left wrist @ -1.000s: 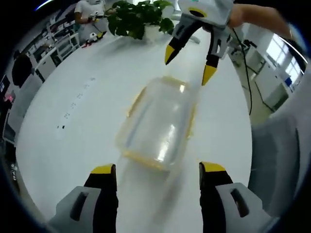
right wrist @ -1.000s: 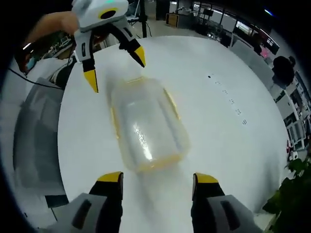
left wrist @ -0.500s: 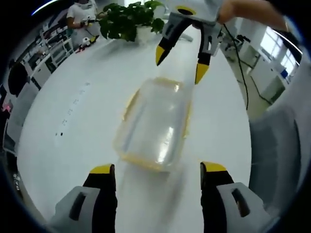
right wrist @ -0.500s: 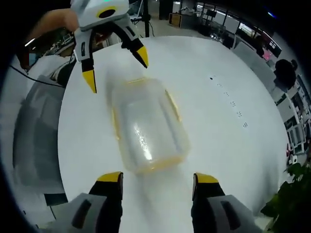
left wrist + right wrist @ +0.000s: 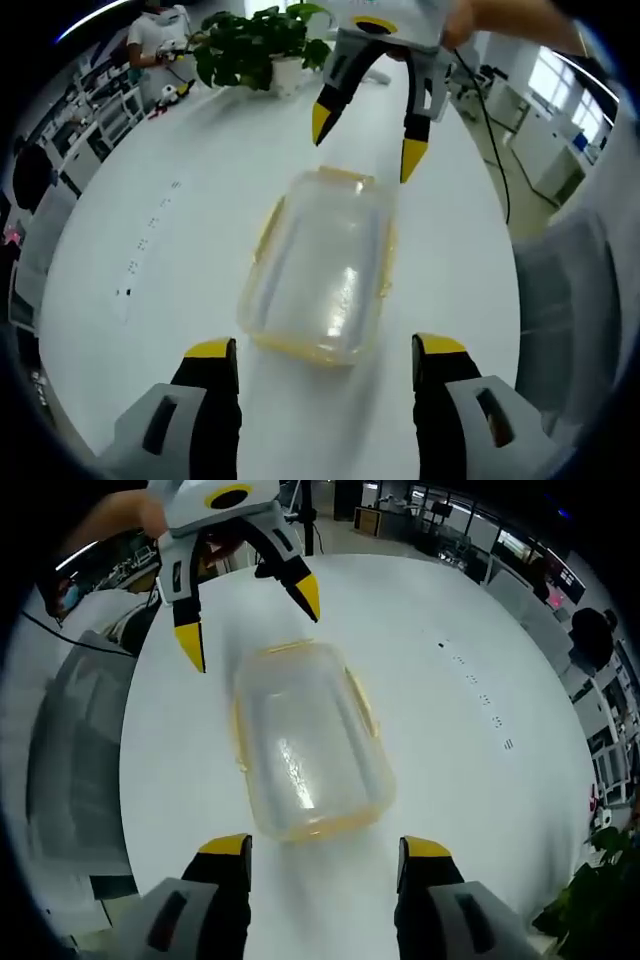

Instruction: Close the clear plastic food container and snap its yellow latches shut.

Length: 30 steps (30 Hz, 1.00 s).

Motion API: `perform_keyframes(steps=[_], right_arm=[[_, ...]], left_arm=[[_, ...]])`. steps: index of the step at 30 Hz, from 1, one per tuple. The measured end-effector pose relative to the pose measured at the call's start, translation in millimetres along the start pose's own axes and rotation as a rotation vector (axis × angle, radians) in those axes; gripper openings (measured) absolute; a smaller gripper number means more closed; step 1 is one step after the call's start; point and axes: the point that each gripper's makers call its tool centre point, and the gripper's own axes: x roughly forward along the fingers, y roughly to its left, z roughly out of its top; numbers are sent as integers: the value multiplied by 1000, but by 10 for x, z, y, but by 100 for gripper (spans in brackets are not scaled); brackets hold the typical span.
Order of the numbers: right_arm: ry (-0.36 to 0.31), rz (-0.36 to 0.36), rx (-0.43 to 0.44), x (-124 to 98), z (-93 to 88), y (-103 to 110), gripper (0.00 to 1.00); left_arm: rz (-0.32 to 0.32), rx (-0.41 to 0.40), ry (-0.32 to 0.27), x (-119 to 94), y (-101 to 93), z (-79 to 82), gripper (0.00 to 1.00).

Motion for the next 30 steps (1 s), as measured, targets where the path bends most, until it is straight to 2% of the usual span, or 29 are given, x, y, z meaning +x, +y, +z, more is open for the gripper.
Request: perform_keyframes(steps=[6, 12, 30], right_arm=[[0, 6, -14, 15, 36, -6, 57], [3, 5, -38, 23, 91, -8, 52], [-54, 11, -91, 75, 370, 31, 40]], left_arm=[[-7, 23, 2, 29, -2, 42, 68], [-6, 46, -4, 50, -12, 100, 67], [-9, 128, -15, 119, -38, 270, 57]])
